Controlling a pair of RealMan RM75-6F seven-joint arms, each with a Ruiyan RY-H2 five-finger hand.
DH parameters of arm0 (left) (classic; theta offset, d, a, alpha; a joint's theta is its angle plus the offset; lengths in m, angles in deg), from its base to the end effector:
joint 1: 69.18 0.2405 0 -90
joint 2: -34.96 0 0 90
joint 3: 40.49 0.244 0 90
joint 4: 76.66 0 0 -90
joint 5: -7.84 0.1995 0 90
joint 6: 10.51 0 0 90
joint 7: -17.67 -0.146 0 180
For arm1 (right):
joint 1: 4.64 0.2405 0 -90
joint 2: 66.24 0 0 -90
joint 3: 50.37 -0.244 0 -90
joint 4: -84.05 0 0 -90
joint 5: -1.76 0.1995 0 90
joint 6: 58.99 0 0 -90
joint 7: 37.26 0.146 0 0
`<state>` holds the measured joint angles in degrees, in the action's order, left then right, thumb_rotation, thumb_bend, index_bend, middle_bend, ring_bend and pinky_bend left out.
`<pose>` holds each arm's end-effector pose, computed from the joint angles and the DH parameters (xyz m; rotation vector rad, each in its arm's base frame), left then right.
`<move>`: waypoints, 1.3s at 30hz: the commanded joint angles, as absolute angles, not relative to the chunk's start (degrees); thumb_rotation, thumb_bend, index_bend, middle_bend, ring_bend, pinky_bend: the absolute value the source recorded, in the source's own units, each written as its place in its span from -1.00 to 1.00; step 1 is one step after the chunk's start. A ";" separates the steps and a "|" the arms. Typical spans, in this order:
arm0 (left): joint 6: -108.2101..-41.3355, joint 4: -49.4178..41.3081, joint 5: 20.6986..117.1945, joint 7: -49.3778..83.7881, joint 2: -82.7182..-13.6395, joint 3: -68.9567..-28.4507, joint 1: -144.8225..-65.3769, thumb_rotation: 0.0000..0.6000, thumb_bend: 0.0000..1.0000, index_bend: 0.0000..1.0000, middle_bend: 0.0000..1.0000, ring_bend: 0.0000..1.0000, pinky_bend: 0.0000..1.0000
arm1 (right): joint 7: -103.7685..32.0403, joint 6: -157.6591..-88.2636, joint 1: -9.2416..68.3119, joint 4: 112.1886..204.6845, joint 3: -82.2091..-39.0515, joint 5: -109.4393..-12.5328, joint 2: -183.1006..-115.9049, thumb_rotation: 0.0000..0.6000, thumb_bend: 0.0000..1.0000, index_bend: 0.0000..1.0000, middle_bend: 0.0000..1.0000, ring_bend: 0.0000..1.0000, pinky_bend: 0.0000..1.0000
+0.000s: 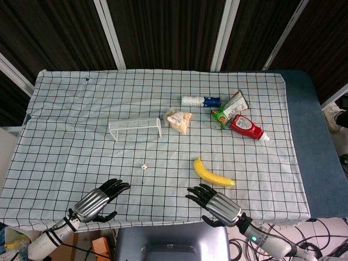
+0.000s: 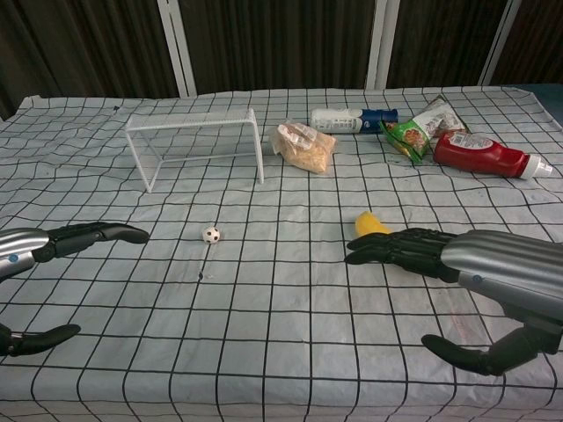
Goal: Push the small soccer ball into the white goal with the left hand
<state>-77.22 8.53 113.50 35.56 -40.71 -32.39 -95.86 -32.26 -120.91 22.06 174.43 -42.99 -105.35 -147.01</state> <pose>-0.2185 0.2120 0.0309 -2.1499 -1.1473 -1.1019 -0.1811 -0.1892 -0.0046 2.2867 -1.0225 1.1014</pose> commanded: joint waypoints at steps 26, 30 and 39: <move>-89.63 -7.95 102.25 15.74 -52.13 -36.69 -85.76 1.00 0.01 -0.13 -0.79 -0.96 -0.89 | -39.22 -144.47 5.46 169.62 -46.13 -89.61 -132.24 1.00 -0.15 -1.00 -1.00 -1.00 -1.00; -92.04 -13.37 103.30 13.35 -59.44 -36.74 -84.59 1.00 0.26 0.07 -0.76 -0.98 -0.89 | -38.61 -144.64 4.04 169.45 -47.31 -86.87 -132.32 1.00 -0.15 -1.00 -1.00 -1.00 -1.00; -88.92 -18.17 103.99 11.07 -69.07 -38.02 -87.43 1.00 0.39 0.17 -0.77 -1.00 -0.91 | -37.29 -142.50 4.05 169.51 -47.47 -87.36 -131.70 1.00 -0.15 -1.00 -1.00 -1.00 -1.00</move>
